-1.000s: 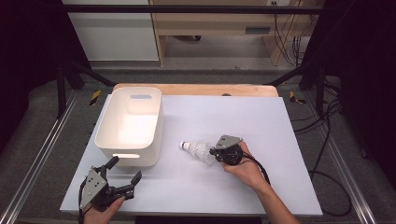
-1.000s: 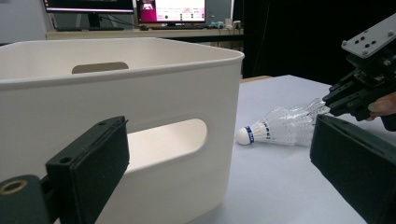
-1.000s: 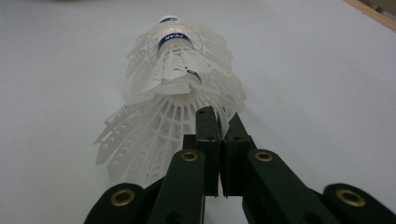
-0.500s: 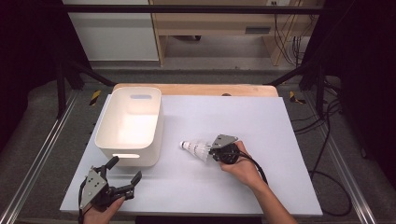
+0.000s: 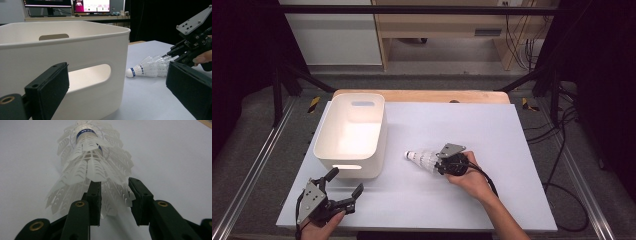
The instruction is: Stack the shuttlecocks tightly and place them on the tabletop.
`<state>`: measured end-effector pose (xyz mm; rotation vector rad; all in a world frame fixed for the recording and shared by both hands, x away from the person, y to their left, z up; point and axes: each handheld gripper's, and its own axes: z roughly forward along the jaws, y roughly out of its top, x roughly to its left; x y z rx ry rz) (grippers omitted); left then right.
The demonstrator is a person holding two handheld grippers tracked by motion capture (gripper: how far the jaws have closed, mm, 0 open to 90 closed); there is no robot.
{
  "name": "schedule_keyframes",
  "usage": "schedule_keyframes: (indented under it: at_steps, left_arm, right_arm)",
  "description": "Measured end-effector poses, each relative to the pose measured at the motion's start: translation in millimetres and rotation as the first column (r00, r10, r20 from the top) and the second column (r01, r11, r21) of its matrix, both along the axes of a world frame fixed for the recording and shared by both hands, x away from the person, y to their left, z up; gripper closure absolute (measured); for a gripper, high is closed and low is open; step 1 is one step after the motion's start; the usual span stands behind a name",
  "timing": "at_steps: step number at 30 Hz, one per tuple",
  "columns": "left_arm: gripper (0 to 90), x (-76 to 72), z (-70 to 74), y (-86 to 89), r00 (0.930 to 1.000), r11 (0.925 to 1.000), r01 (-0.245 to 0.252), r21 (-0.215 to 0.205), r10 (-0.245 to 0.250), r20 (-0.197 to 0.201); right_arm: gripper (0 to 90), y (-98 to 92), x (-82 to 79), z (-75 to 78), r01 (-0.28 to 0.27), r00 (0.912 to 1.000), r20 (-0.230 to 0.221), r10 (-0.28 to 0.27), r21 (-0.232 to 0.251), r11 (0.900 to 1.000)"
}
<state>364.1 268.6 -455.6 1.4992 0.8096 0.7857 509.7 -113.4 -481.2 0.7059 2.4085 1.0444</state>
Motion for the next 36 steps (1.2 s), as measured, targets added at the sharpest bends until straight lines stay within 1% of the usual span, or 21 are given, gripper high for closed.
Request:
schedule_keyframes:
  at_steps: [9,17,25,26,31,36]
  left_arm:
    - [4.8,-0.2,0.2,0.2,1.0000,1.0000,-0.001,0.001,0.001,0.002]
    - [4.8,-0.4,0.4,1.1,1.0000,1.0000,-0.001,0.002,0.001,0.004]
    - [4.8,-0.5,0.3,1.3,1.0000,1.0000,-0.002,0.000,0.002,0.003]
    - [4.8,-0.5,0.4,1.3,1.0000,1.0000,-0.003,0.000,0.003,0.003]
    - [4.8,-0.4,0.3,1.3,1.0000,1.0000,-0.003,0.000,0.003,0.003]
    - [4.8,-0.6,0.4,1.3,1.0000,1.0000,-0.003,0.001,0.003,0.003]
  right_arm:
    - [55.3,-1.8,0.7,0.5,0.025,0.9997,-0.003,-0.025,-0.010,1.000]
    - [48.5,-3.6,1.6,1.1,0.047,0.9988,-0.011,-0.047,-0.003,0.999]
    - [45.1,-4.3,1.3,1.0,0.054,0.9981,-0.032,-0.054,0.008,0.998]
    - [44.9,-4.6,1.3,1.1,0.057,0.9975,-0.042,-0.057,0.013,0.998]
    - [44.1,-7.1,1.9,1.6,0.065,0.9963,-0.058,-0.063,0.035,0.997]
    - [43.0,-8.9,1.6,1.6,0.068,0.9953,-0.072,-0.066,0.038,0.997]
